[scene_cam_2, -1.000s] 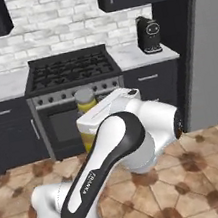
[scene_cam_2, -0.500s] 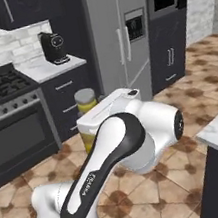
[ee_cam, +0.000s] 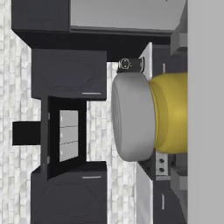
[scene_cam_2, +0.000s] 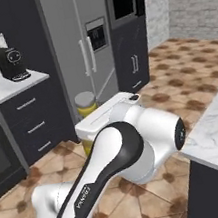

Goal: There is a wine glass and glass cup on the dining counter. Place the wine bottle next to the wine glass and the juice bottle next to the glass cup.

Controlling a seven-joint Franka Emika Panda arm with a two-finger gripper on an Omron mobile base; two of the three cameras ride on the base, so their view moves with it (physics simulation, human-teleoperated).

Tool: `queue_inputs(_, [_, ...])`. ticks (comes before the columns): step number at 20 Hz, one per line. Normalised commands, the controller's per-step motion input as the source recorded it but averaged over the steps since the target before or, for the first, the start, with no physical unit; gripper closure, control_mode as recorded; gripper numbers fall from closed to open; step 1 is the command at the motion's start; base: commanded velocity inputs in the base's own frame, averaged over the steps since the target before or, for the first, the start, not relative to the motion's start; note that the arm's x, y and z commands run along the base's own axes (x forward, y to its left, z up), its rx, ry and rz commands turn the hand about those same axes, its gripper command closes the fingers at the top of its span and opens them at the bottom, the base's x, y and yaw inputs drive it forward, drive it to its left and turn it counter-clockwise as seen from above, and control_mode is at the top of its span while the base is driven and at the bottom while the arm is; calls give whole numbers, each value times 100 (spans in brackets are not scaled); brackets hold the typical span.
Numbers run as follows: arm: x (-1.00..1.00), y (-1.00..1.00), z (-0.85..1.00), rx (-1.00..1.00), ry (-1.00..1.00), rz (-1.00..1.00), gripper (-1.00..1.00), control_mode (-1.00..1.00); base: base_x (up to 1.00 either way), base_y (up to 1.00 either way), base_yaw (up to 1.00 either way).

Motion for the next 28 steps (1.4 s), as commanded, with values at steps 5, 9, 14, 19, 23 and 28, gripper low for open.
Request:
queue_inputs(5, [0, 0, 0, 0, 0, 0, 100, 100, 35, 0, -20])
queue_inputs(9, [0, 0, 0, 0, 0, 0, 100, 100, -67, -2, -18])
queue_inputs(14, [0, 0, 0, 0, 0, 0, 100, 100, -59, -72, -5])
queue_inputs(19, [0, 0, 0, 0, 0, 0, 100, 100, -80, -100, 0])
queue_inputs(23, [0, 0, 0, 0, 0, 0, 100, 100, -79, -100, -1])
queue_inputs(28, [0, 0, 0, 0, 0, 0, 100, 100, -81, -100, -6])
